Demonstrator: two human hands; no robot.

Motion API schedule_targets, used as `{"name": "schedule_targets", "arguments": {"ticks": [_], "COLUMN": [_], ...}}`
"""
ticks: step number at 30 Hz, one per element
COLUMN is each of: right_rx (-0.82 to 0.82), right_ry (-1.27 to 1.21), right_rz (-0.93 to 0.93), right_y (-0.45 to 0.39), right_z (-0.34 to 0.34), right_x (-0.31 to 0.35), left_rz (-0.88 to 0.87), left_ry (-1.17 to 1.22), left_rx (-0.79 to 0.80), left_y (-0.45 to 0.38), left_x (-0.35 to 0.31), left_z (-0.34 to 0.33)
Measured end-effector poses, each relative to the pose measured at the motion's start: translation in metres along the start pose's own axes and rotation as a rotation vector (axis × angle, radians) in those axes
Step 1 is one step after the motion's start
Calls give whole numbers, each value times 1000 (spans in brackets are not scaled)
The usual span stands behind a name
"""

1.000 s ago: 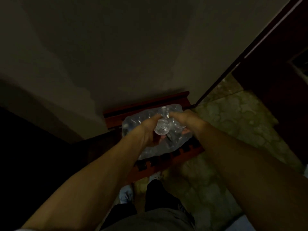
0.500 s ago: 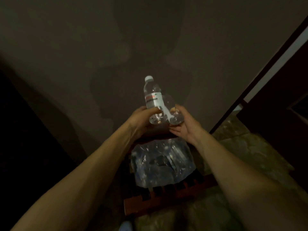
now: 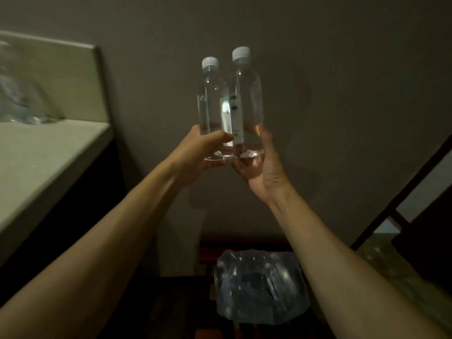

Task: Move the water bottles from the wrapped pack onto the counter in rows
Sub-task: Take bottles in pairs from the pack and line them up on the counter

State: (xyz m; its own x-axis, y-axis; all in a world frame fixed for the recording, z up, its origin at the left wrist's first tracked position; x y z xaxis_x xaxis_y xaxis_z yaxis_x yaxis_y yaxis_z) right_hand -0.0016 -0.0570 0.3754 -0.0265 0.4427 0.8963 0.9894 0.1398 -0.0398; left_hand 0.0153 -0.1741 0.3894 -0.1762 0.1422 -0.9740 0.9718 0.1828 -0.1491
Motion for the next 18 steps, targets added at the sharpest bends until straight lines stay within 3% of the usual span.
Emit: {"name": "schedule_targets", "arguments": {"ticks": [4,11,18], "right_rx": [9,110,1], "right_ry": [96,161,137], "right_rz": [106,253,339], "right_y": [6,19,23], "right_z": [-53,-152,-256], "right_x": [9,-11,-70], "left_rz": [-70,-17,-37], "left_ry": [-41,-59,-157], "left_rx": [-47,-135,-174], "left_y": [1,9,21], "left_x": [-45,-73,-97], "left_z": [49,159,270]}}
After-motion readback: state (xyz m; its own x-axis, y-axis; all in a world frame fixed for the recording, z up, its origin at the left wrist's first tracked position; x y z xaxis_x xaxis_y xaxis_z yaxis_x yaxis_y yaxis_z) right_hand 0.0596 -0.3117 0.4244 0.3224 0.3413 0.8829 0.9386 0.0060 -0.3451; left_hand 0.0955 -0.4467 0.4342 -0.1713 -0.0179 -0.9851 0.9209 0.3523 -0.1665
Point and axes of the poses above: each hand's wrist, its own y-axis away from the middle knuckle, its own z-axis out of the back of the hand, x = y × z, the point moved 10 cm from there along -y, towards the middle knuckle, and after that the axes turned 12 degrees about -x, right-handed, at the moved point
